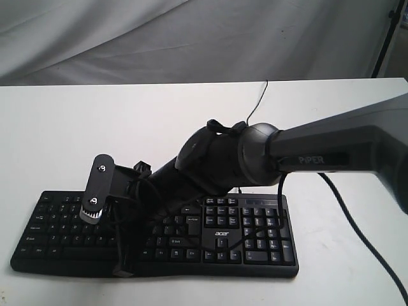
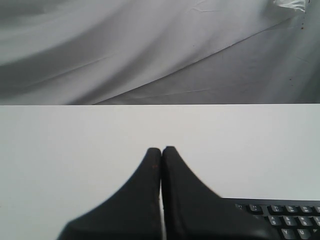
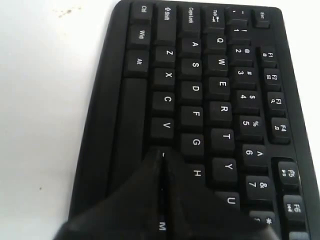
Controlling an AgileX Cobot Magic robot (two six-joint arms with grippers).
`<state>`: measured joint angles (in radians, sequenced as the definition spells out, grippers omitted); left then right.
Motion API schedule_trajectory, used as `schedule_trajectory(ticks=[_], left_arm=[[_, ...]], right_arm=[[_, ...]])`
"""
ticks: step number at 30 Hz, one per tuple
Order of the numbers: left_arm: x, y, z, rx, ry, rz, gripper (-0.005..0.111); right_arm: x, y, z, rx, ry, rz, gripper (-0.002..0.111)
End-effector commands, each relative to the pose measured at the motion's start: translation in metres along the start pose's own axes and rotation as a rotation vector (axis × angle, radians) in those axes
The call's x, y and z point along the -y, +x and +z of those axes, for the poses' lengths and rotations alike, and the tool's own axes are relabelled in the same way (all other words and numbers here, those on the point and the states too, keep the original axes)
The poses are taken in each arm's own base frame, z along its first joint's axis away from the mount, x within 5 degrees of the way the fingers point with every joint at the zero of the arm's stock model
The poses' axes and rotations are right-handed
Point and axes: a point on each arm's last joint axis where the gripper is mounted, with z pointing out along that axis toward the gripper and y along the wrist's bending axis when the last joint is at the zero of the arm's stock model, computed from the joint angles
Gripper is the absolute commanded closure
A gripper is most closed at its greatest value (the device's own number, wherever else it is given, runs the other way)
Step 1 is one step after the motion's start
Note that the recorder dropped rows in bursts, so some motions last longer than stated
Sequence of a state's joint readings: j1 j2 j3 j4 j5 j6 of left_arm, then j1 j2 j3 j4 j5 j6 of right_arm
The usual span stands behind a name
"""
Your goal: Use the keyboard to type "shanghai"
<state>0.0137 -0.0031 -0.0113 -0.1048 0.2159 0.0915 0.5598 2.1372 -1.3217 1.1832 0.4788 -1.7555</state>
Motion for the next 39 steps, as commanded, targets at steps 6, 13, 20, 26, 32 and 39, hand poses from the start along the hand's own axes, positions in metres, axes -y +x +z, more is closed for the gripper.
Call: schedule_trajectory(ticks=[6, 13, 20, 26, 32, 39], left_arm=[[0.000, 0.000, 0.000, -0.001, 0.005, -0.005, 0.106], [0.000, 0.000, 0.000, -0.001, 0.005, -0.005, 0.106], [0.000, 0.000, 0.000, -0.001, 0.005, -0.005, 0.106], [0.000, 0.000, 0.000, -0.001, 0.005, -0.005, 0.106], [0.000, 0.000, 0.000, -0.001, 0.005, -0.005, 0.106], [0.000, 0.000, 0.000, -0.001, 0.005, -0.005, 0.106]], right_arm=[[0.002, -0.002, -0.001, 0.009, 0.005, -0.003, 0.108], [-0.002, -0.002, 0.003, 0.003, 0.002, -0.007, 0.108], [-0.001, 0.002, 0.007, -0.010, 0.012, -0.004, 0.108], [0.000, 0.002, 0.007, -0.011, 0.016, -0.006, 0.108], [0.000, 0.002, 0.007, -0.012, 0.020, -0.012, 0.108], [0.001, 0.009, 0.014, -0.030, 0.023, -0.003, 0.108]])
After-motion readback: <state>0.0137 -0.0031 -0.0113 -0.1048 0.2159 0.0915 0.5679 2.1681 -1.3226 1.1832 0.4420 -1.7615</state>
